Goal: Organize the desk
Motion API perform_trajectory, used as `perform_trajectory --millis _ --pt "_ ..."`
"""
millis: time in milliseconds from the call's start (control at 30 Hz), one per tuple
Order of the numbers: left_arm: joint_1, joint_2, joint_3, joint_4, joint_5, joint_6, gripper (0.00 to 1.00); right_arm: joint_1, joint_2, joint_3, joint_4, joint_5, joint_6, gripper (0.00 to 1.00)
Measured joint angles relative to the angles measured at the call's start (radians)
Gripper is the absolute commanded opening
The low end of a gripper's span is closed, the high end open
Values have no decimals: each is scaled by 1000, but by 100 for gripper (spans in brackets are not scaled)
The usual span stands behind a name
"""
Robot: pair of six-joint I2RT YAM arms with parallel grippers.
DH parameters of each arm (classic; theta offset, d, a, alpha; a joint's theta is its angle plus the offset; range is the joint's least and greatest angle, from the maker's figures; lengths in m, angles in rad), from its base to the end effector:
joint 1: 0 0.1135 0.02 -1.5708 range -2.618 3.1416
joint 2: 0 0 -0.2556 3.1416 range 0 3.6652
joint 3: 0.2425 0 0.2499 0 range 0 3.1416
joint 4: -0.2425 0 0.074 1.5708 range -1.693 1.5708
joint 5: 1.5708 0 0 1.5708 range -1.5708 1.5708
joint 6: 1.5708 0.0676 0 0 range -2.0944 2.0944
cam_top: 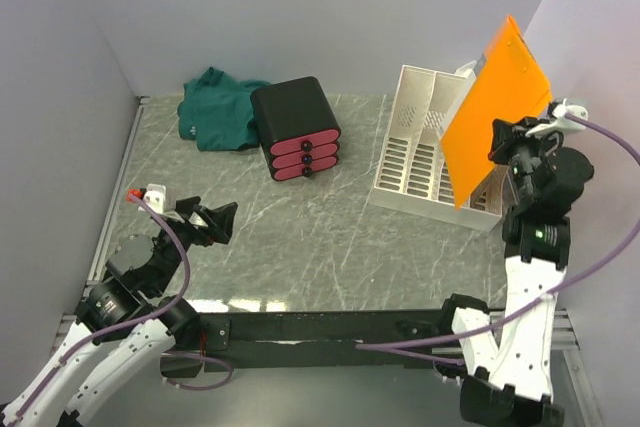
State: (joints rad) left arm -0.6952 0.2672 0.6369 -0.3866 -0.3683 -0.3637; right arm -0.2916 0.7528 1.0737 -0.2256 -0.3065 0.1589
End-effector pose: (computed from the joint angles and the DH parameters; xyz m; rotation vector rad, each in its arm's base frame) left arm 0.1039 -0.0550 0.3223 -0.0248 1.6119 -0.5325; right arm 0.1807 -0.0330 0.4349 0.0843 1.4787 0.1185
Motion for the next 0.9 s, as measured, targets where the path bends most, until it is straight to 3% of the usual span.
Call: perform_trajectory --millis 467,900 --pt "0 11 0 0 -1 0 99 174 197 -111 282 165 -49 0" --pt "0 12 0 0 -8 -8 99 235 194 -468 697 181 -122 0"
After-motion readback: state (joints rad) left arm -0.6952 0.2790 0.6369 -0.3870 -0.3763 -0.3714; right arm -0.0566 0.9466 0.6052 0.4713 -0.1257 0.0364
